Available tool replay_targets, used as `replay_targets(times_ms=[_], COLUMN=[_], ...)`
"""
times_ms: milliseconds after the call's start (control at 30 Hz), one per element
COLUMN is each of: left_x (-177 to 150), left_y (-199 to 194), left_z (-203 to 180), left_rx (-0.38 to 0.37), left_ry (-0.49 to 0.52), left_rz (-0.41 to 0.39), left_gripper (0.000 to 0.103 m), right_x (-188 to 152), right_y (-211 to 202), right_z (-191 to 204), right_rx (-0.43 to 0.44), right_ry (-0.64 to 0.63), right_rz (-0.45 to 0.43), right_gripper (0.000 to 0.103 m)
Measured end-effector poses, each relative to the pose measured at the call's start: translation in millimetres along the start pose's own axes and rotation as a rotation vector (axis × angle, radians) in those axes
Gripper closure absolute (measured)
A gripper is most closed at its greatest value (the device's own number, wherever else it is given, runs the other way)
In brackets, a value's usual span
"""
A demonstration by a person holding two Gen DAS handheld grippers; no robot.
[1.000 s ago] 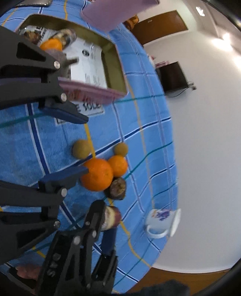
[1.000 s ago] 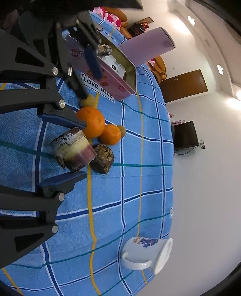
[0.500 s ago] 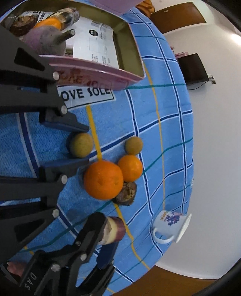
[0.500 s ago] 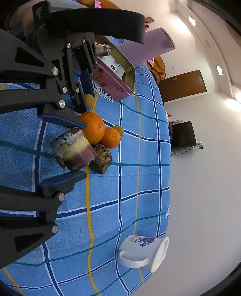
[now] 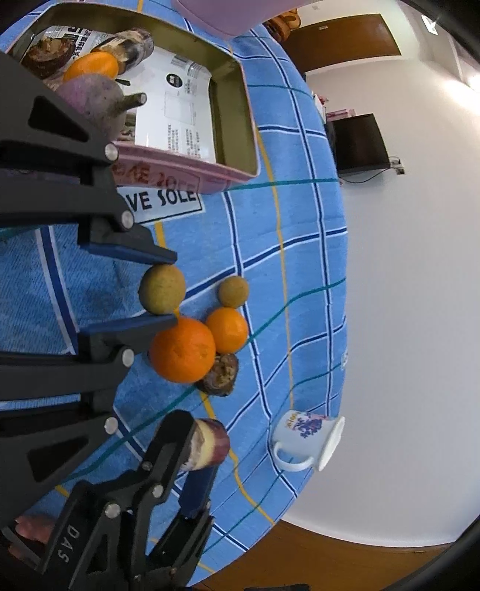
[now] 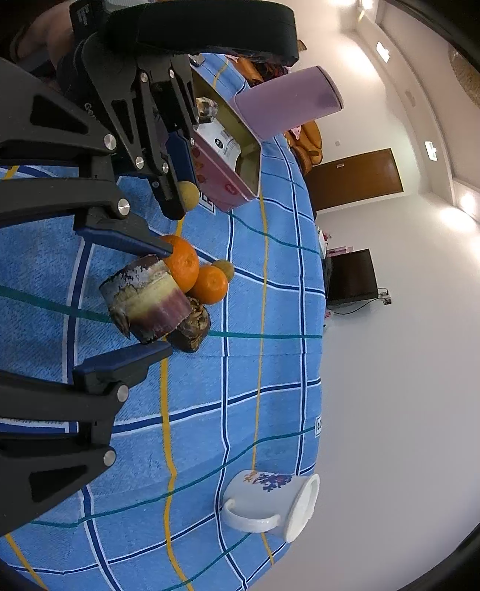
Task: Organize fruits
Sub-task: 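Grasp the small yellow-green fruit with the left gripper while the right grasps the cut purple-white taro, then lift both held pieces and carry them toward the tin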
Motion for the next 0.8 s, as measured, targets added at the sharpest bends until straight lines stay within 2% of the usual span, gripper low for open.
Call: replay_targets(times_ms=[200,800], left_x=[2.5,4.0], left_y=[-12.7,-30.3], left_z=[2.9,2.4], left_rx=[0.008,0.034], left_ry=[-0.011,-0.006], left_rz=[-0.065,-0.156], left_gripper=[0.075,0.075], right_x=[0.7,2.2], right_y=[-4.0,-16.8], right_z=[1.6,8.1], right_rx=[0.008,0.02], right_ry=[-0.013,-0.037], right_rz=[-0.026,-0.096], right_gripper=[0.054,0.054])
Point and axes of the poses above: each gripper's, at about its wrist camera, not at the fingertips, and y roughly the way its jaws point, z to its left, x to its top, the point moved 5 cm from there along y, roughly the way its jaws point, and after that the axes turned 5 degrees about y, right-handed, at the moved point
